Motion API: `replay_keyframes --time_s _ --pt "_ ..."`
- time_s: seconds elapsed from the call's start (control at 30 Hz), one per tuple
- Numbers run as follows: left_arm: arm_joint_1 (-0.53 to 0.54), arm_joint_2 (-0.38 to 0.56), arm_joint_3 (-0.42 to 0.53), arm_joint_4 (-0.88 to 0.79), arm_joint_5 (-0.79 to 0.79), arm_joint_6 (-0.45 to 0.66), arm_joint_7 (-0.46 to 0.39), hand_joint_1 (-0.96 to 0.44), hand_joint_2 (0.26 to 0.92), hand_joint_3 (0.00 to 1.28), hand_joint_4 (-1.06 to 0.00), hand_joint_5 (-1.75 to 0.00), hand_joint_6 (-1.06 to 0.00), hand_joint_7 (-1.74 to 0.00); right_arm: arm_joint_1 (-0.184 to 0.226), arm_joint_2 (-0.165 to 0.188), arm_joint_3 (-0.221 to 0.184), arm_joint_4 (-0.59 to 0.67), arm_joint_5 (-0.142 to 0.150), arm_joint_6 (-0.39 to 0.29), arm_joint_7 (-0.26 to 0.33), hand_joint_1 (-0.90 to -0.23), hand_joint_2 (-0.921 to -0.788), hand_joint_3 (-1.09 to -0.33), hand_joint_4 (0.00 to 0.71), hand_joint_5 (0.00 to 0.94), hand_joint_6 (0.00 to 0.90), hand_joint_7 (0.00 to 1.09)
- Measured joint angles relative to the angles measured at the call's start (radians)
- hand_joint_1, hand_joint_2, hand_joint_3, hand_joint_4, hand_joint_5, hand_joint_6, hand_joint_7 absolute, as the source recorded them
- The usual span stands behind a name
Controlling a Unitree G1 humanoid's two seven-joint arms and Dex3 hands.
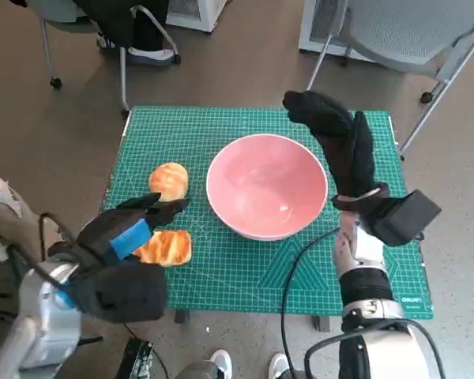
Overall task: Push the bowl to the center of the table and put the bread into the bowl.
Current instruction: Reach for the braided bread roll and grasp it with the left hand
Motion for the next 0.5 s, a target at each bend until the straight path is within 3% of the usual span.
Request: replay_keyframes --time_s 0.5 --pt "-0.010 -0.029 -0.030 0.077 0.043 -0.007 0.007 -0.25 0.679 0.00 -0.27 -0.01 -0.37 -0.01 0.000 -0.010 -0.007 0.000 0.002 0.000 0.003 -0.677 -0.921 -0.802 0.173 0.000 0.217 0.15"
